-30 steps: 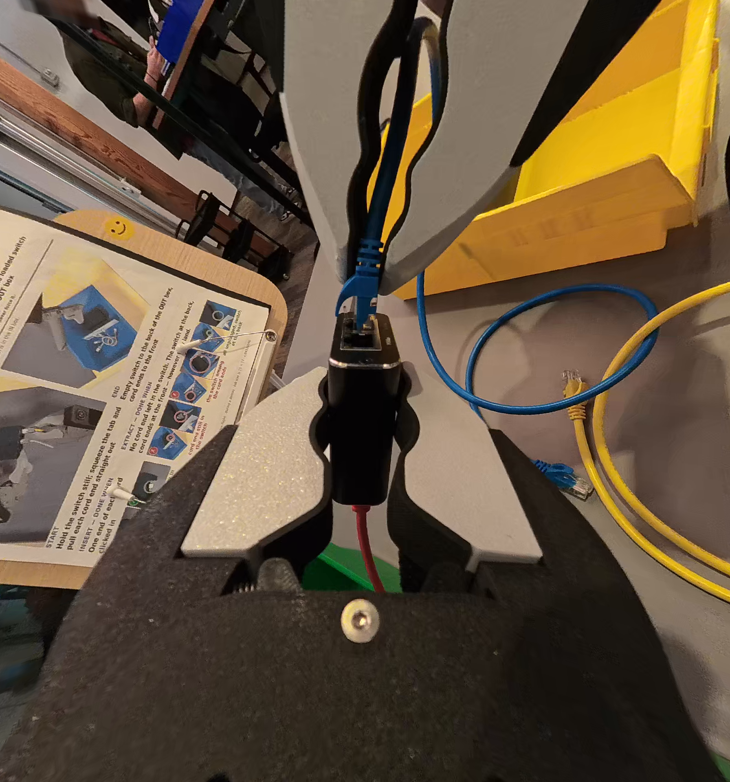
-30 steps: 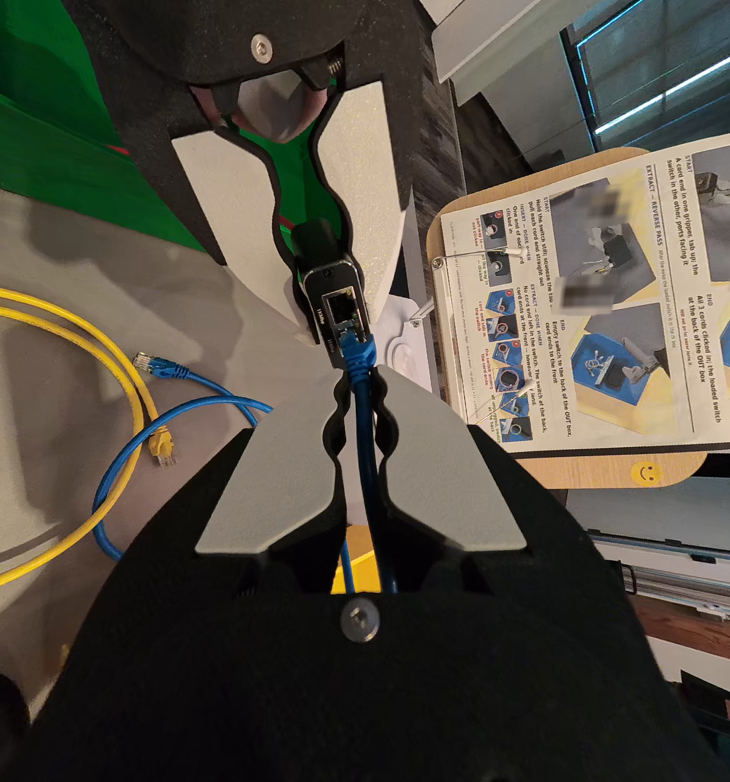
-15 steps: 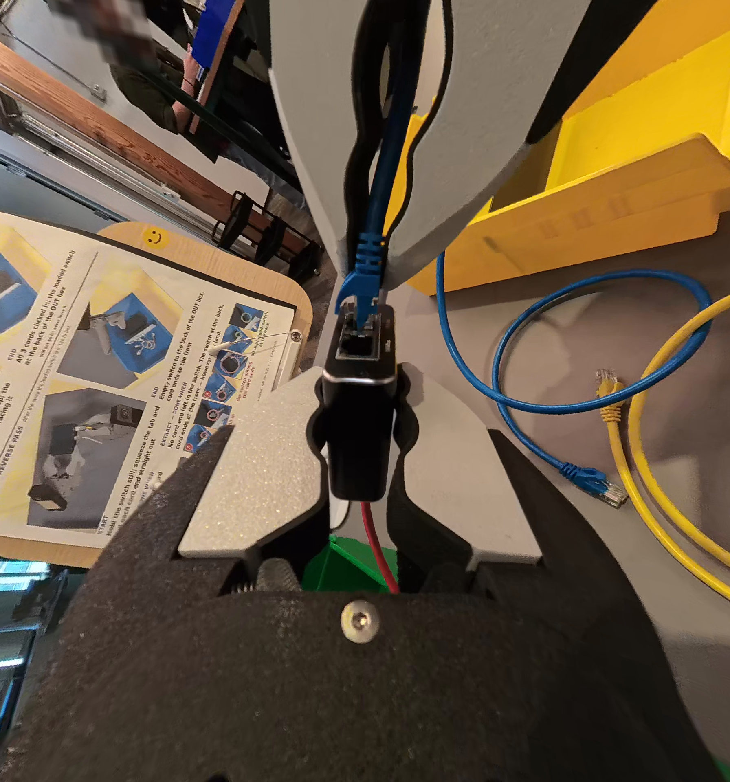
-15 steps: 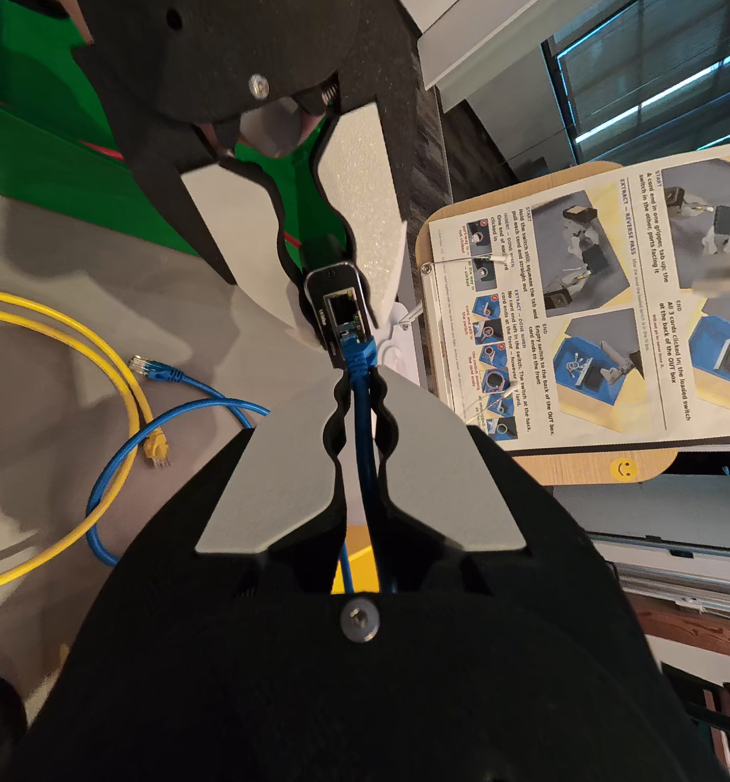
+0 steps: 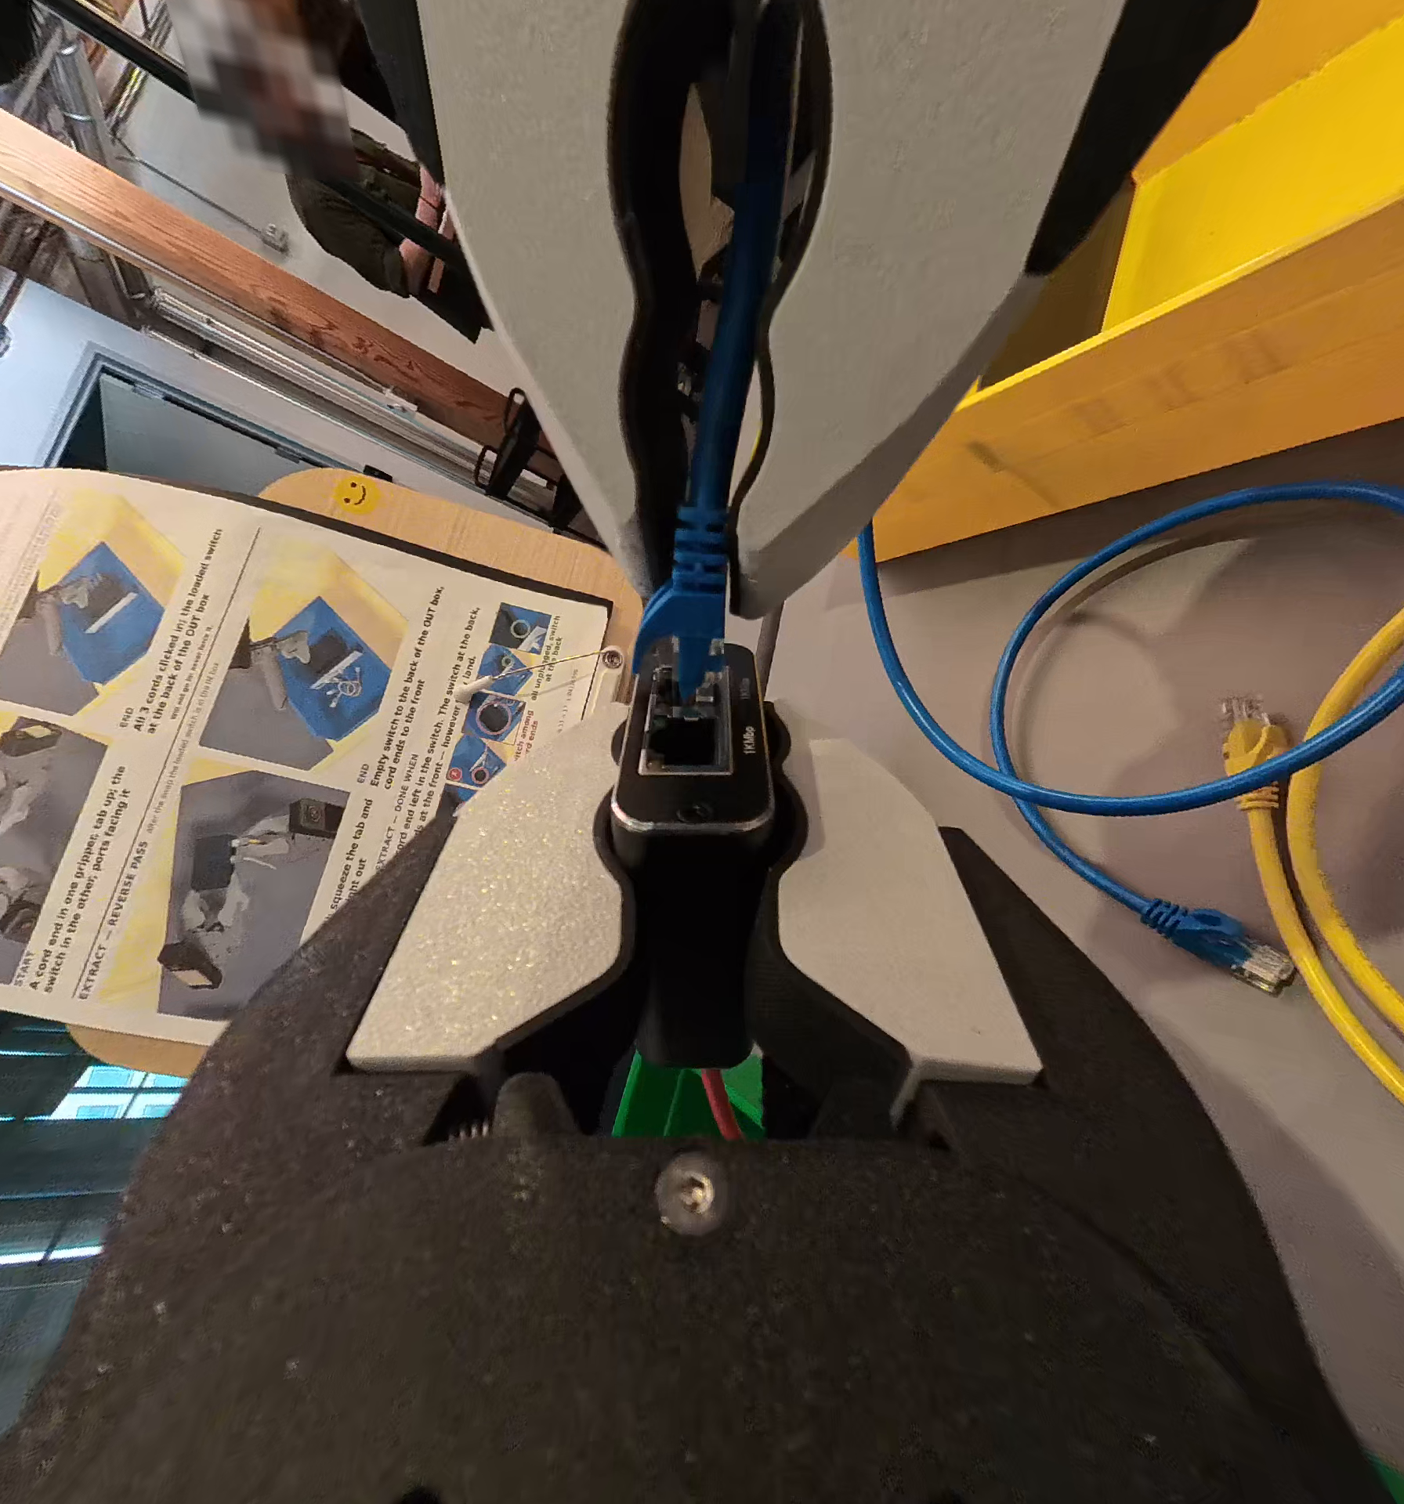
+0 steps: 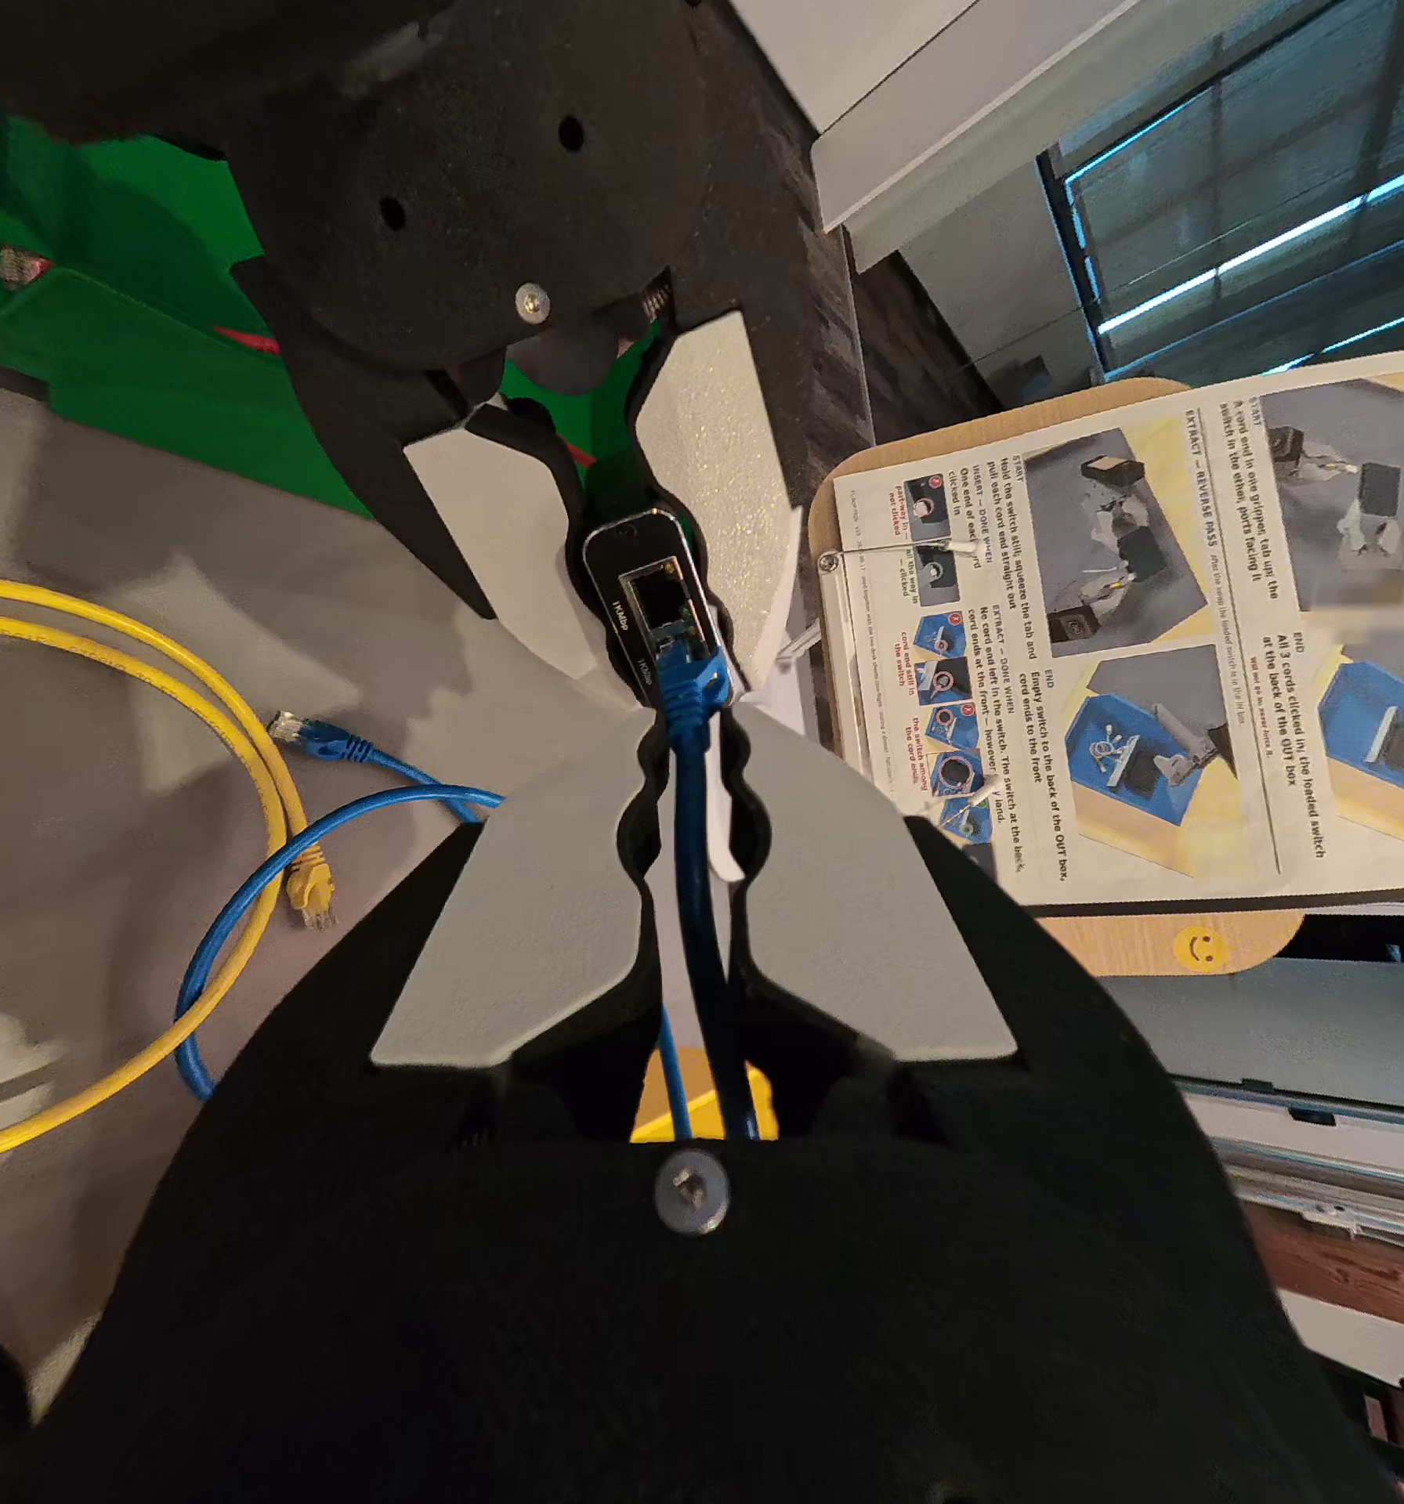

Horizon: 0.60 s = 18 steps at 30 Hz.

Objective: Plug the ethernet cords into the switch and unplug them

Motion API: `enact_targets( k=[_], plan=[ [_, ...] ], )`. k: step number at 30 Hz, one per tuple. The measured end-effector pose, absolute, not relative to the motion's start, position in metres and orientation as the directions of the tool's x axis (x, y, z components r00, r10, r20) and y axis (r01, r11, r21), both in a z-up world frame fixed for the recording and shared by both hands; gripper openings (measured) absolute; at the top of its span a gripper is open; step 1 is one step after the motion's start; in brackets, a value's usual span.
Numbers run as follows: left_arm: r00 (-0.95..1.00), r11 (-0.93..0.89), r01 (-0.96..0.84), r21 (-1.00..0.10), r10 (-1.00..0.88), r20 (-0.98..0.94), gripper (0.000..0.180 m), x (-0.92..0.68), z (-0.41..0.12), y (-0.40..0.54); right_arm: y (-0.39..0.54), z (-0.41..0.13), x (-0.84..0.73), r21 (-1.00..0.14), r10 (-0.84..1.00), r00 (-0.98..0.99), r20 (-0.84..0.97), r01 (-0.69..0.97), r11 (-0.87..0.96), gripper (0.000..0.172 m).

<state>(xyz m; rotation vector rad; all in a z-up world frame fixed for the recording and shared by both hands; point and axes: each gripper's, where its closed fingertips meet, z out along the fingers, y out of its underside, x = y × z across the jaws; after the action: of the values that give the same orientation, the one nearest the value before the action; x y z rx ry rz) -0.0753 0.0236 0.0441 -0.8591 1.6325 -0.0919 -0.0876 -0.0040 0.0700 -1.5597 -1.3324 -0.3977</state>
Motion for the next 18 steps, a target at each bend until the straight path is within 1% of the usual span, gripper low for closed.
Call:
enact_targets(
  k=[4,8,11,14,16,18],
  plan=[
    [0.009,0.721,-0.477,-0.504,-0.569,-0.822,0.026,-0.078,0.046,0.025,-0.006,0.069,-0.096,-0.461,0.556,0.312,0.771,0.875,0.149,0.028],
    [-0.004,0.717,-0.484,-0.501,-0.575,-0.818,0.026,-0.079,0.046,0.024,-0.006,0.073,-0.098,-0.482,0.544,0.317,0.777,0.855,0.190,0.022],
    [-0.010,0.720,-0.491,-0.490,-0.567,-0.824,0.026,-0.078,0.045,0.023,-0.006,0.079,-0.101,-0.496,0.525,0.324,0.787,0.839,0.226,0.022],
    [-0.006,0.726,-0.493,-0.480,-0.555,-0.832,0.026,-0.078,0.048,0.021,-0.004,0.072,-0.099,-0.469,0.531,0.302,0.792,0.857,0.212,0.021],
    [-0.007,0.732,-0.503,-0.460,-0.536,-0.844,0.026,-0.079,0.048,0.022,-0.003,0.075,-0.099,-0.453,0.499,0.292,0.816,0.859,0.238,0.016],
    [0.000,0.732,-0.500,-0.463,-0.535,-0.845,0.026,-0.081,0.051,0.021,-0.003,0.078,-0.101,-0.449,0.478,0.288,0.830,0.853,0.266,0.016]
  ],
)
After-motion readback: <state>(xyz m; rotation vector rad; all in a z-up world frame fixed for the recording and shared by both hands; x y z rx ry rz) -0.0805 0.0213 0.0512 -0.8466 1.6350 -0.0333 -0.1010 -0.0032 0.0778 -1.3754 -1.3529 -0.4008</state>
